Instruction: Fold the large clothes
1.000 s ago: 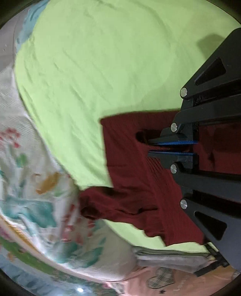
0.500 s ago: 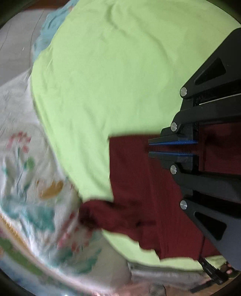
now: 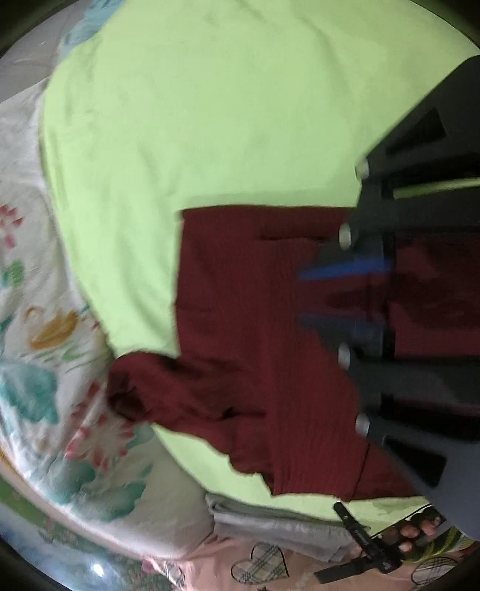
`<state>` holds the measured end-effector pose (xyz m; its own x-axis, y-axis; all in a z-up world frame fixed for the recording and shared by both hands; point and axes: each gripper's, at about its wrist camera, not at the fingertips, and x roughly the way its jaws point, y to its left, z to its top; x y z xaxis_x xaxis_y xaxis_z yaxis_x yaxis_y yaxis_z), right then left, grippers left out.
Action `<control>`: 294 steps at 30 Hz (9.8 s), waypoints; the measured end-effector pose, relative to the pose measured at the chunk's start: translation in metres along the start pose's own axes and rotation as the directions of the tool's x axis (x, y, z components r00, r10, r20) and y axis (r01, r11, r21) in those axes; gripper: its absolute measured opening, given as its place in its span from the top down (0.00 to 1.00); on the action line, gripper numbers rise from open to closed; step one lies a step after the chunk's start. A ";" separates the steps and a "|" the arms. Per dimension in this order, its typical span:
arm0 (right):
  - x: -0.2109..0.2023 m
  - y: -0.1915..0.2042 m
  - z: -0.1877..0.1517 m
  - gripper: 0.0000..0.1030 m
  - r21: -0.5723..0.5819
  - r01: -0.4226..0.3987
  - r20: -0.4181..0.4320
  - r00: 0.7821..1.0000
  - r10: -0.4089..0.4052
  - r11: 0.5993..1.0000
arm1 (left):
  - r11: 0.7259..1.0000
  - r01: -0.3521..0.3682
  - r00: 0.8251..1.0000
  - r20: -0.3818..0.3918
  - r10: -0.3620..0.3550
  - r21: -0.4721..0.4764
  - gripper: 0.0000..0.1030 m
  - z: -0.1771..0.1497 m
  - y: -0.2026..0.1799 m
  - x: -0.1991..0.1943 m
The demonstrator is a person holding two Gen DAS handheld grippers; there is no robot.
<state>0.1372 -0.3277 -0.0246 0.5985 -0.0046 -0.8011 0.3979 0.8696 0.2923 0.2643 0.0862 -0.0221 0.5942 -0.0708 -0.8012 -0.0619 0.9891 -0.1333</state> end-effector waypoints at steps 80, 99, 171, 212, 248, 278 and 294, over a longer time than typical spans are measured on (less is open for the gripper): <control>0.085 0.148 0.031 0.54 -0.464 -0.193 -0.119 0.981 0.155 0.865 | 0.874 0.475 0.863 -0.138 -0.486 -0.102 0.81 0.009 -0.050 0.039; 0.002 0.101 -0.080 0.64 -0.501 -0.457 -0.326 0.886 0.330 0.735 | 0.722 0.622 0.690 -0.223 -0.688 -0.303 0.57 -0.031 -0.039 0.048; 0.051 -0.005 0.001 0.70 0.249 -0.444 -0.006 0.888 0.460 0.861 | 0.816 0.508 0.828 -0.103 -0.551 -0.276 0.98 -0.001 -0.003 0.077; 0.033 -0.019 0.004 0.94 0.228 -0.303 0.032 0.952 0.304 0.925 | 0.731 0.677 0.726 -0.087 -0.682 -0.082 1.00 -0.016 -0.053 0.031; -0.100 -0.065 -0.127 0.66 0.167 -0.194 -0.012 0.980 0.198 0.967 | 0.959 0.265 0.951 -0.138 -0.277 -0.099 0.48 -0.150 0.079 -0.064; -0.102 -0.084 -0.203 0.88 0.205 -0.454 -0.108 0.870 0.481 0.867 | 0.891 0.451 0.859 -0.240 -0.452 -0.062 0.88 -0.212 0.090 -0.082; -0.125 -0.064 -0.164 0.96 0.139 -0.624 -0.020 0.774 0.632 0.769 | 0.852 0.519 0.850 -0.062 -0.523 -0.070 0.95 -0.165 0.070 -0.125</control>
<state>-0.0772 -0.3013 -0.0288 0.7013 0.5563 -0.4458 0.0285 0.6030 0.7973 0.0537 0.1434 -0.0272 0.4874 -0.5856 -0.6477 0.1993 0.7968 -0.5704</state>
